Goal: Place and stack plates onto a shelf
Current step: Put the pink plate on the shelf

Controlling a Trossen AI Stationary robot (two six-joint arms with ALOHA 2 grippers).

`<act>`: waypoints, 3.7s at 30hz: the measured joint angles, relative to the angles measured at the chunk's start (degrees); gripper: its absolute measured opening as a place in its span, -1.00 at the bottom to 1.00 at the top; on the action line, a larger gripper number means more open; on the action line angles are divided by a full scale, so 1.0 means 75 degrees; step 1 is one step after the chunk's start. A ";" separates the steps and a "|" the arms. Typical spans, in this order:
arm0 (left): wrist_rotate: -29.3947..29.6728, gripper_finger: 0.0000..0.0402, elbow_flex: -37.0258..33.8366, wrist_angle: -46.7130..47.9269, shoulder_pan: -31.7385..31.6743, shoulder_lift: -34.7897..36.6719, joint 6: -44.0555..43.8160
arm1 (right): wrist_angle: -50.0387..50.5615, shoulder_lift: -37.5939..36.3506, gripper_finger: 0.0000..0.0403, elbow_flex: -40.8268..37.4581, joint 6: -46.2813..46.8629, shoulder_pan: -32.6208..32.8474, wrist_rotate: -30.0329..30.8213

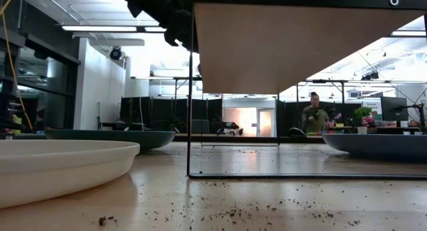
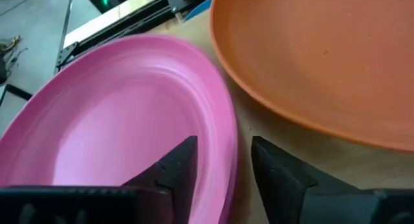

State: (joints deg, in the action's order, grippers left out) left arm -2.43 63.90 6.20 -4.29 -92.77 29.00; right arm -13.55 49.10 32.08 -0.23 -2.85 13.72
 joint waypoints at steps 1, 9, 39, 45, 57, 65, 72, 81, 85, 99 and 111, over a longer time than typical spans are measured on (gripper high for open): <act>0.0060 -0.30 0.0000 0.0038 0.0000 0.0000 -0.0036 | -0.0001 0.0000 -0.37 0.0000 0.0000 0.0000 0.0000; 0.0758 -0.22 -0.0006 0.0241 0.0015 0.0198 -0.0252 | 0.0005 -0.0002 -0.37 0.0000 0.0000 0.0000 0.0000; 0.0821 -0.22 -0.3833 -0.2711 0.0045 0.4330 -0.2830 | 0.0256 0.0000 -0.37 0.0000 0.0233 -0.0005 0.0003; 0.0815 -0.22 -0.4597 -0.3614 -0.0096 0.4906 -0.2918 | 0.0190 0.0000 -0.37 0.0000 0.0233 -0.0020 0.0003; 0.0800 -0.22 -0.5333 -0.4606 -0.0311 0.5275 -0.3168 | 0.0186 0.0006 -0.37 0.0000 0.0233 -0.0020 0.0003; 0.0806 -0.22 -0.5339 -0.4326 -0.0382 0.5266 -0.3189 | 0.0225 0.0142 -0.37 0.0003 0.0597 -0.0020 0.0416; 0.0806 -0.22 -0.5339 -0.4345 -0.0382 0.5266 -0.3059 | 0.0228 0.0802 -0.37 0.0003 0.1255 -0.0047 0.3159; 0.0806 -0.22 -0.5339 -0.4337 -0.0382 0.5266 -0.3057 | 0.0236 0.1625 -0.37 0.0003 0.1847 -0.1027 0.2577; 0.0806 -0.22 -0.5339 -0.4318 -0.0382 0.5263 -0.3054 | 0.0219 0.1620 -0.37 0.0003 0.2219 -0.1414 0.1608; 0.0809 -0.22 -0.5339 -0.4185 -0.0382 0.5260 -0.3054 | 0.0240 0.1620 -0.37 0.0003 0.2238 -0.1530 -0.0357; 0.0809 -0.22 -0.5339 -0.4197 -0.0382 0.5260 -0.3043 | 0.2105 0.1617 -0.41 0.0579 0.2344 -0.1405 -0.0781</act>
State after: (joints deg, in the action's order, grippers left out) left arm 3.64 23.86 -25.28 -7.16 -53.32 6.17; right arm 2.24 61.23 36.41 17.35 -13.39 7.86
